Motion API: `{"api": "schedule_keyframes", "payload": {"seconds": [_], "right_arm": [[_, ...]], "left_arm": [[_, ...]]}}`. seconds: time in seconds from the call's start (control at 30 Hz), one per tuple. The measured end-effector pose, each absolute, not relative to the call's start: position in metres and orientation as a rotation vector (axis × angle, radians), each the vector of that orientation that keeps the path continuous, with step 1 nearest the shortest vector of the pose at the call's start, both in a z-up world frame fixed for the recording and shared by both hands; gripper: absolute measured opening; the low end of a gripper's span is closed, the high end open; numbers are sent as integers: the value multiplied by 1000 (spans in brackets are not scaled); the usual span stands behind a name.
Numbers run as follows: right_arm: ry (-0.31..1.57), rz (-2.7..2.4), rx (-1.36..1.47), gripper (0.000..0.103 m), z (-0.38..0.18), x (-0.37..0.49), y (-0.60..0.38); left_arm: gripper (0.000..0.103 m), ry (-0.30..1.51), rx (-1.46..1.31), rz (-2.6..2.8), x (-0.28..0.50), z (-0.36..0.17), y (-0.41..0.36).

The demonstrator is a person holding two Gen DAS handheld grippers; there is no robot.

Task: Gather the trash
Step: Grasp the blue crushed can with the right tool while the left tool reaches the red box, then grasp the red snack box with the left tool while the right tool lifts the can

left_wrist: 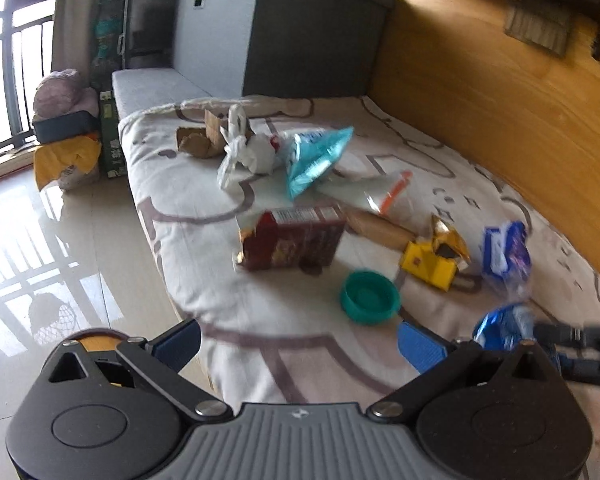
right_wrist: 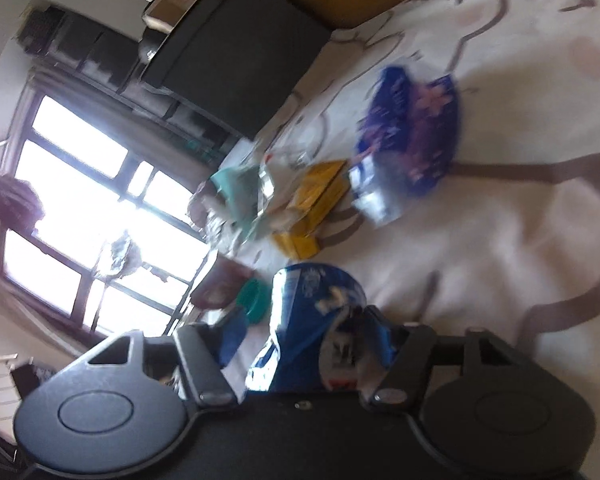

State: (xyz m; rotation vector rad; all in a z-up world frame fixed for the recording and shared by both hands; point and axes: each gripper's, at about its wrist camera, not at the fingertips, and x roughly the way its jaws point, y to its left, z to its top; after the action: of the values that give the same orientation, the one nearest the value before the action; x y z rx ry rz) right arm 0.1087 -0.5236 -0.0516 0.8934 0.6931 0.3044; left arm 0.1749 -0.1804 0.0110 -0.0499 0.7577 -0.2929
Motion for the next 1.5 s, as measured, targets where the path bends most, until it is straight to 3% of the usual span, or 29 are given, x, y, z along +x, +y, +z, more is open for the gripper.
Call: {"api": "schedule_keyframes", "payload": {"seconds": [0.2,0.7,0.8,0.83,1.5], "right_arm": [[732,333,850,47,-47,113,-499],[796,297,841,46,-44,122,-466],[809,296,799,44,-39,122,-462],[812,291,788,44,-37,120,-462],[708,56,612,35,7,76,-450]], "left_arm": [[103,729,-105,-211,208,8,-193],[103,641,-100,-23,251,-15,-228],[96,628,-115,-35,254,-18,-227],[89,632,-120,-47,255,-18,-225],[85,609,-92,-215,186,21,-171]]}}
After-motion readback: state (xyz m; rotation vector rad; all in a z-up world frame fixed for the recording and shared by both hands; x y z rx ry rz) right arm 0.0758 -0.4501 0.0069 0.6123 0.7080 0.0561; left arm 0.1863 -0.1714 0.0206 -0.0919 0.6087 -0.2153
